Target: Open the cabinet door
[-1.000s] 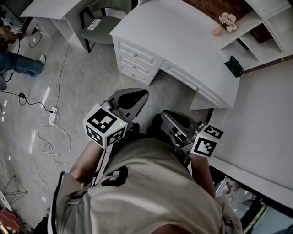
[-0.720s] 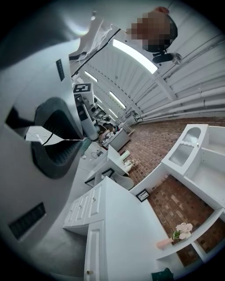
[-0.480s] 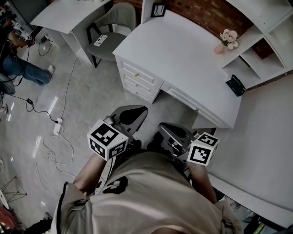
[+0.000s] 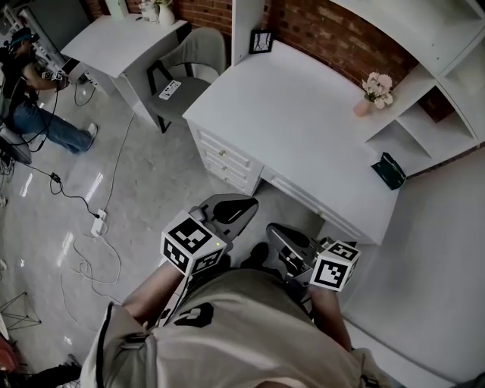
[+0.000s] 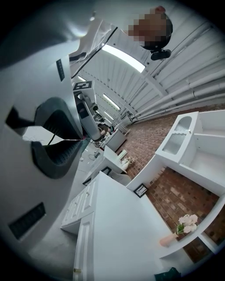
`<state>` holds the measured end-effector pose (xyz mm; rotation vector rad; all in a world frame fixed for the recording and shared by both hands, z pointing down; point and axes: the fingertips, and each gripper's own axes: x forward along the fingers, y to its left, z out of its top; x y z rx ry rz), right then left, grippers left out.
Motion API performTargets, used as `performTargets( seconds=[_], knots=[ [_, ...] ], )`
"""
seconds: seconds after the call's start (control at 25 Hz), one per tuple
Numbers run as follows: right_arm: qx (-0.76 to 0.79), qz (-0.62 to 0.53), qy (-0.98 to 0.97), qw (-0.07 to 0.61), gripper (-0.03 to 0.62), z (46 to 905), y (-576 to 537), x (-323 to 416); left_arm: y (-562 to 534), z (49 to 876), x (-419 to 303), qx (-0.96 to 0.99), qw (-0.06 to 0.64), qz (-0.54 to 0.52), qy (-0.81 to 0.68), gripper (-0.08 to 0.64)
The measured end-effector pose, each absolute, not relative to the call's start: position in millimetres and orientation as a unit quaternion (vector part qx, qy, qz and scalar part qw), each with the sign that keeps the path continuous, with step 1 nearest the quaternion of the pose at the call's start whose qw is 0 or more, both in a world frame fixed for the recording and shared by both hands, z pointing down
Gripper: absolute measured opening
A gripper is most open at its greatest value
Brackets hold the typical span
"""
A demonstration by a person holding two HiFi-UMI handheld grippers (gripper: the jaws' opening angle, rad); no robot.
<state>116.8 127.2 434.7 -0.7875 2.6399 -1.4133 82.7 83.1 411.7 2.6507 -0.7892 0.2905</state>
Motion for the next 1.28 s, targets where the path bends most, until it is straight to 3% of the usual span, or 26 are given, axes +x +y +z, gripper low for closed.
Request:
performTargets(
  seconds=[0.68,1.28],
  knots=[
    [-0.199,-0.454,0.869,-0.010,0.028,441,79,193,43,405,161,0.920,0.177,0.116,-0.329,0.020],
    [-0.228,-0.453,0.862,-0.027,0.028,448,39,202,4,403,154,0.920,0.167,0.108,-0.336,0.020]
  ],
)
